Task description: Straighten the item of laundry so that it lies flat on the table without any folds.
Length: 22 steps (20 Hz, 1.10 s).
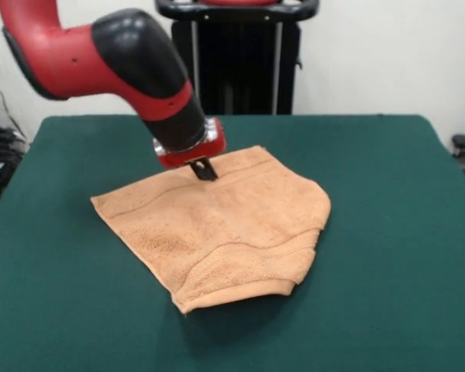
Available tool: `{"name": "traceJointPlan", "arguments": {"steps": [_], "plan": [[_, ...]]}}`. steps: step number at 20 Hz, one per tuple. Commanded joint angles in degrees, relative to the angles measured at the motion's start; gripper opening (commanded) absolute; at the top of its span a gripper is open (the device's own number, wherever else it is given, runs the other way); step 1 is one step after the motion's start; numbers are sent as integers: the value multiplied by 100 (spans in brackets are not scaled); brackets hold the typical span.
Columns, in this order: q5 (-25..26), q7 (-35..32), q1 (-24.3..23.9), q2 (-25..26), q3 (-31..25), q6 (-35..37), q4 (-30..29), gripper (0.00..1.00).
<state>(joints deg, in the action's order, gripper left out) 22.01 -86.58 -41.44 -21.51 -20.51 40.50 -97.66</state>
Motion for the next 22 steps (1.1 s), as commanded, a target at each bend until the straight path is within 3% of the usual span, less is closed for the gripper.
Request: {"name": "traceJointPlan", "arguments": {"steps": [1,7,10,16,22], "plan": [[1318,-1589,1302,1892,3200,-5501,2594,0],[394,-1193,1552,2104,3758,-6238,2532,0],[268,-944,1453,2062,3681,-6498,2442,0],[736,-601,903,1817,2990,-6576,2363,0],[1522,-444,202,1571,2021,-6239,2292,0]]}}
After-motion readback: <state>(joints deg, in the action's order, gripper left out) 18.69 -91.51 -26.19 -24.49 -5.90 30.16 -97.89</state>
